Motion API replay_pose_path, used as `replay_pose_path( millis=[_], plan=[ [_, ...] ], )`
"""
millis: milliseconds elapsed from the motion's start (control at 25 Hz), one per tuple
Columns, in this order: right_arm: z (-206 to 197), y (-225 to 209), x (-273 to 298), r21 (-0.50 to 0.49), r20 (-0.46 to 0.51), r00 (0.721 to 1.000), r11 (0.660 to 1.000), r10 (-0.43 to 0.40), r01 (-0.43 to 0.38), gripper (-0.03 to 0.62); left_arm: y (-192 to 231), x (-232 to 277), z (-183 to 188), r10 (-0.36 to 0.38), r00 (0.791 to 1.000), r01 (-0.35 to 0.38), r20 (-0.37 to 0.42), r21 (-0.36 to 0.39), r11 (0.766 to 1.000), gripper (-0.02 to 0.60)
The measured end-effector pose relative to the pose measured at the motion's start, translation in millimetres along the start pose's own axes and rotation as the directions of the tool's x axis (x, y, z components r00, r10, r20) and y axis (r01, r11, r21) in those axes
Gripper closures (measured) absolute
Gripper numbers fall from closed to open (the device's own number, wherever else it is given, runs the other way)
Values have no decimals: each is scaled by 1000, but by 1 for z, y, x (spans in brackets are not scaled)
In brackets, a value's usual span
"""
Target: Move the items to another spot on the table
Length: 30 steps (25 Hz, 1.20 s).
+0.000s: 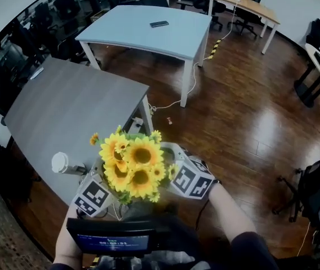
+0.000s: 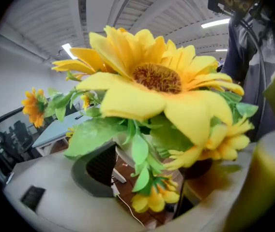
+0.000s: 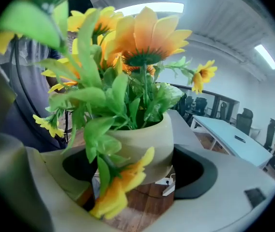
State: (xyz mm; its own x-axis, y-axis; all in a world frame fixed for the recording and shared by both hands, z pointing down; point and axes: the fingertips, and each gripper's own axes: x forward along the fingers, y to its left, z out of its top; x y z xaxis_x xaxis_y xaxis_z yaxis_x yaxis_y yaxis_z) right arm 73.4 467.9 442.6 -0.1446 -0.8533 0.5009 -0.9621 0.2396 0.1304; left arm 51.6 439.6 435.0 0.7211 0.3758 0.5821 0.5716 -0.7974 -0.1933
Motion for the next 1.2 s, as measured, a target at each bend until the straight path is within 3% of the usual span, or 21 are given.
replay_pose_path(
  millis=[320,520,720,960,1200],
  plan=[
    [21,-39,68,-92,-52,991,988,123,-128,123,66,-5,-39,117,993,-116,-3,-134,984,192],
    [34,-75,113,-119,-117,983,981,142,-156,123,120,-6,-65,155,988,-157,-26,-195,968,192],
    [35,-89,155,-197,-199,967,960,158,-198,125,148,-2,-98,210,974,-225,-86,-266,937,192],
    [24,-101,195,-258,-279,924,906,262,-335,123,168,6,-127,325,935,-355,-142,-354,865,193],
    [28,-106,243,-297,-328,862,825,386,-482,125,190,0,-163,393,891,-453,-226,-479,752,196]
  ],
)
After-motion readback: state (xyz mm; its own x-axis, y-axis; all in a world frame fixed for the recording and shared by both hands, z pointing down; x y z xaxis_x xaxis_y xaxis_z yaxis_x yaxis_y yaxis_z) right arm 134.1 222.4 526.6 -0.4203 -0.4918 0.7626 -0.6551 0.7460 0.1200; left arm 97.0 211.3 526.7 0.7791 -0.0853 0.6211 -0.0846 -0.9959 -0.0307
